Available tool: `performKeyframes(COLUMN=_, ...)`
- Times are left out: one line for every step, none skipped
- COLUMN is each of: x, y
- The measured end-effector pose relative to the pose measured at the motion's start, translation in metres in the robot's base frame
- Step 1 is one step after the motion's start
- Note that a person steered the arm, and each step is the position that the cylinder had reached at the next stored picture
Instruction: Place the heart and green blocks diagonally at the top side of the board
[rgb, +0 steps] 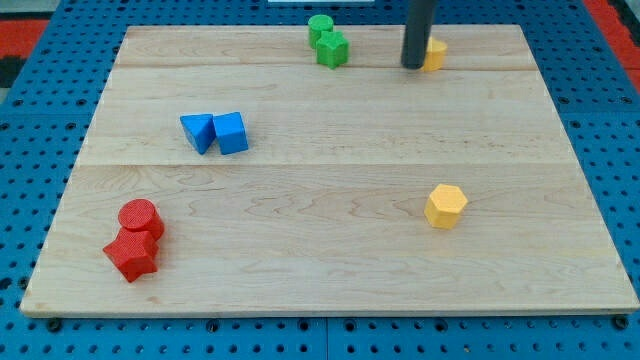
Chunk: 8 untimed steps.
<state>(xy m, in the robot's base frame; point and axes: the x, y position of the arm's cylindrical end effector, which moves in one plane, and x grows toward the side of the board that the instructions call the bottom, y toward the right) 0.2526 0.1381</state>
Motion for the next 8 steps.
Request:
performKeyframes(x=0.000, y=0.017)
performKeyframes(x=0.063, y=-0.096)
performKeyframes(x=0.052, y=-0.212)
performKeyframes(x=-0.008, y=-0.232)
performKeyframes(x=-0.059, y=-0.180)
performKeyframes(x=-0.059, y=-0.169)
performKeyframes(x=-0.046, y=-0.091)
performKeyframes(x=-0.041, y=-0.063)
